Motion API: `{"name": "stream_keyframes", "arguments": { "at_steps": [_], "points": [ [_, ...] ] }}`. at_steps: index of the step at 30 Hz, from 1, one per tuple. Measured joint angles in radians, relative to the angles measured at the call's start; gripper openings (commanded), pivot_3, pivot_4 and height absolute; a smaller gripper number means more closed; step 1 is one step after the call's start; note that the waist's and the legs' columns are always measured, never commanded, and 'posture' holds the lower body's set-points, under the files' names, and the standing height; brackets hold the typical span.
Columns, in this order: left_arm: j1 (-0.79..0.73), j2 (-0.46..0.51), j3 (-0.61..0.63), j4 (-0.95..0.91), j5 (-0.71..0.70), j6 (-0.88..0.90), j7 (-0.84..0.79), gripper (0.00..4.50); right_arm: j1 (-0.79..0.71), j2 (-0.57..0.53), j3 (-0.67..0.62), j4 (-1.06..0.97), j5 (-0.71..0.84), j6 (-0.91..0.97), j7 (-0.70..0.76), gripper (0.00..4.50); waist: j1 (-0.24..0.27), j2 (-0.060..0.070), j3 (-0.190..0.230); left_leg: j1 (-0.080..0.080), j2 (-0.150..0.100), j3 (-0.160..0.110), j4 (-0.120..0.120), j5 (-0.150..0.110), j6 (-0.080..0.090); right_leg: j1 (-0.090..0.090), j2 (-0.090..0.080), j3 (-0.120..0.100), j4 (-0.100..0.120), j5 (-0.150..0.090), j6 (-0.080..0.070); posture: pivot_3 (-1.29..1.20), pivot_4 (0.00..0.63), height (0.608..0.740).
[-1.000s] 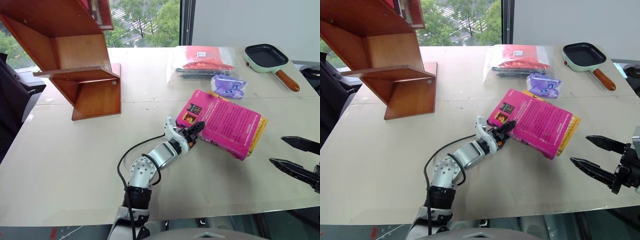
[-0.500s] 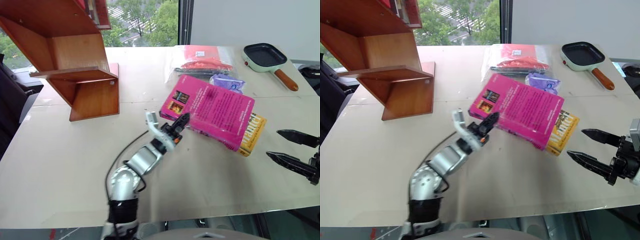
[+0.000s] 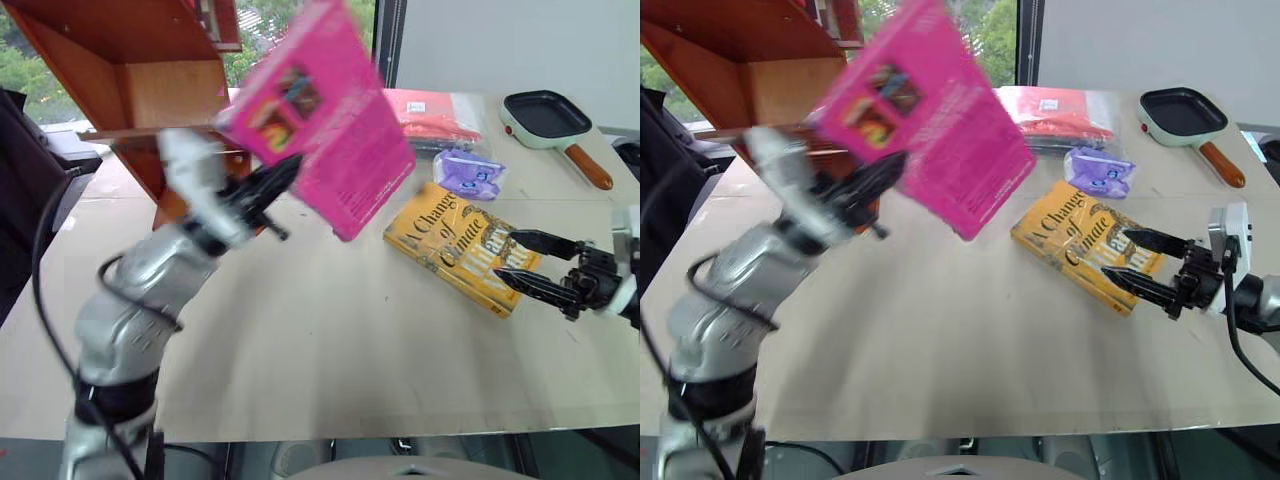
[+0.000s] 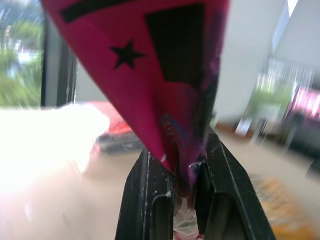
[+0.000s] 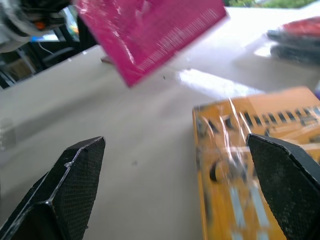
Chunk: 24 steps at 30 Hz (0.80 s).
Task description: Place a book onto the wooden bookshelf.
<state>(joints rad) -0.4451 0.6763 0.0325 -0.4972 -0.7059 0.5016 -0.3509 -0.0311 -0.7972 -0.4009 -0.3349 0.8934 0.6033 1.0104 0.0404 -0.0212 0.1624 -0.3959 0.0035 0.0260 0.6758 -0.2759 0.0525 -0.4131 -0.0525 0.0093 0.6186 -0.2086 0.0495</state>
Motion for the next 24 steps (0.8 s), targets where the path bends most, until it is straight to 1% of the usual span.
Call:
{"name": "stream_keyframes", "arguments": {
  "at_steps": [1, 2, 4, 6, 8, 9, 10, 11, 12, 13, 15, 16, 18, 21, 24],
  "points": [
    [-0.035, 0.009, -0.048, 0.012, 0.077, -0.011, -0.001, 0.02, -0.003, 0.011, -0.002, 0.015, -0.006, -0.018, 0.006, 4.5, -0.002, 0.001, 0.0, 0.001, 0.001, 0.0, 0.0, 0.001, -0.001, 0.0, 0.0, 0.001, 0.001, 0.001, 0.003, 0.0, 0.15, 0.74],
    [-0.103, 0.017, -0.125, 0.048, 0.192, -0.018, 0.0, 0.02, -0.029, 0.041, -0.002, 0.046, -0.014, -0.045, 0.008, 4.5, -0.004, -0.001, 0.001, 0.0, 0.001, 0.0, 0.0, 0.001, -0.001, 0.0, 0.0, 0.0, 0.0, 0.002, 0.005, 0.0, 0.15, 0.74],
    [-0.168, 0.03, -0.194, 0.083, 0.315, -0.028, 0.0, 0.02, -0.052, 0.061, -0.002, 0.066, -0.015, -0.067, 0.01, 4.5, -0.01, 0.0, 0.002, -0.002, 0.002, 0.0, -0.002, 0.001, -0.001, -0.003, 0.001, 0.0, 0.0, 0.001, 0.006, 0.0, 0.15, 0.74],
    [-0.26, 0.038, -0.237, 0.121, 0.419, -0.027, 0.0, 0.02, -0.08, 0.079, -0.003, 0.082, -0.009, -0.085, 0.019, 4.5, -0.012, -0.001, 0.005, -0.003, 0.002, -0.002, -0.003, 0.001, -0.001, -0.004, 0.001, -0.002, 0.0, 0.001, 0.006, 0.0, 0.15, 0.74],
    [-0.33, 0.016, -0.221, 0.144, 0.46, -0.026, 0.02, 0.02, -0.095, 0.084, -0.003, 0.094, -0.005, -0.099, 0.045, 4.5, -0.014, -0.001, 0.005, -0.003, 0.003, -0.003, -0.003, 0.001, -0.001, -0.004, 0.001, -0.004, 0.001, 0.001, 0.006, 0.0, 0.15, 0.74],
    [-0.381, 0.039, -0.227, 0.154, 0.519, -0.032, 0.021, 0.02, -0.117, 0.093, 0.0, 0.115, -0.003, -0.107, 0.063, 4.5, -0.018, -0.003, 0.006, -0.004, 0.003, -0.004, -0.003, 0.0, -0.001, -0.004, 0.001, -0.005, 0.002, 0.001, 0.006, 0.0, 0.15, 0.74],
    [-0.421, 0.099, -0.235, 0.16, 0.592, -0.046, 0.007, 0.02, -0.138, 0.101, 0.002, 0.128, 0.001, -0.109, 0.078, 4.5, -0.025, -0.002, 0.008, -0.003, 0.002, -0.004, -0.004, 0.0, -0.001, -0.004, 0.001, -0.004, 0.001, 0.001, 0.006, 0.0, 0.15, 0.74],
    [-0.449, 0.192, -0.252, 0.164, 0.681, -0.075, -0.025, 0.02, -0.163, 0.114, 0.003, 0.151, 0.01, -0.111, 0.091, 4.5, -0.036, -0.002, 0.009, -0.001, 0.002, -0.003, -0.005, 0.0, -0.001, -0.004, 0.002, -0.002, 0.002, 0.001, 0.006, 0.0, 0.15, 0.74],
    [-0.459, 0.22, -0.254, 0.167, 0.715, -0.083, -0.038, 0.02, -0.169, 0.117, 0.003, 0.16, 0.013, -0.113, 0.095, 4.5, -0.038, -0.001, 0.009, -0.001, 0.002, -0.003, -0.006, 0.0, -0.001, -0.004, 0.002, -0.001, 0.002, 0.001, 0.006, 0.0, 0.15, 0.74],
    [-0.471, 0.291, -0.259, 0.17, 0.796, -0.101, -0.071, 0.02, -0.208, 0.138, 0.016, 0.192, 0.018, -0.111, 0.102, 4.5, -0.043, 0.0, 0.009, 0.0, 0.003, -0.003, -0.006, 0.0, -0.001, -0.004, 0.002, -0.001, 0.003, 0.001, 0.007, 0.0, 0.15, 0.74],
    [-0.478, 0.322, -0.261, 0.18, 0.843, -0.1, -0.092, 0.02, -0.242, 0.149, 0.032, 0.21, 0.021, -0.107, 0.108, 4.5, -0.045, 0.001, 0.011, 0.0, 0.003, -0.003, -0.006, 0.0, 0.0, -0.005, 0.002, -0.001, 0.005, 0.001, 0.007, 0.0, 0.15, 0.74],
    [-0.475, 0.351, -0.261, 0.191, 0.901, -0.096, -0.109, 0.02, -0.286, 0.162, 0.06, 0.238, 0.025, -0.1, 0.126, 4.5, -0.045, 0.001, 0.011, 0.0, 0.003, -0.003, -0.005, 0.0, 0.0, -0.005, 0.002, -0.002, 0.006, 0.001, 0.007, 0.0, 0.15, 0.74],
    [-0.451, 0.381, -0.258, 0.191, 0.961, -0.08, -0.135, 0.02, -0.331, 0.165, 0.098, 0.268, 0.027, -0.083, 0.157, 4.5, -0.045, 0.001, 0.011, 0.0, 0.003, -0.003, -0.005, 0.0, 0.0, -0.005, 0.002, -0.002, 0.007, 0.001, 0.007, 0.0, 0.15, 0.74],
    [-0.417, 0.397, -0.261, 0.159, 1.03, -0.028, -0.192, 0.02, -0.408, 0.179, 0.139, 0.339, 0.024, -0.068, 0.196, 4.5, -0.042, 0.0, 0.012, -0.002, 0.003, -0.004, -0.002, 0.0, 0.0, -0.005, 0.001, -0.003, 0.007, 0.001, 0.007, 0.0, 0.15, 0.74],
    [-0.417, 0.408, -0.261, 0.111, 1.078, 0.012, -0.25, 0.02, -0.479, 0.194, 0.176, 0.413, -0.005, -0.077, 0.234, 4.5, -0.041, 0.0, 0.012, -0.002, 0.003, -0.003, -0.001, 0.0, 0.0, -0.005, 0.001, -0.002, 0.007, 0.001, 0.007, 0.0, 0.15, 0.74]
  ]
}}
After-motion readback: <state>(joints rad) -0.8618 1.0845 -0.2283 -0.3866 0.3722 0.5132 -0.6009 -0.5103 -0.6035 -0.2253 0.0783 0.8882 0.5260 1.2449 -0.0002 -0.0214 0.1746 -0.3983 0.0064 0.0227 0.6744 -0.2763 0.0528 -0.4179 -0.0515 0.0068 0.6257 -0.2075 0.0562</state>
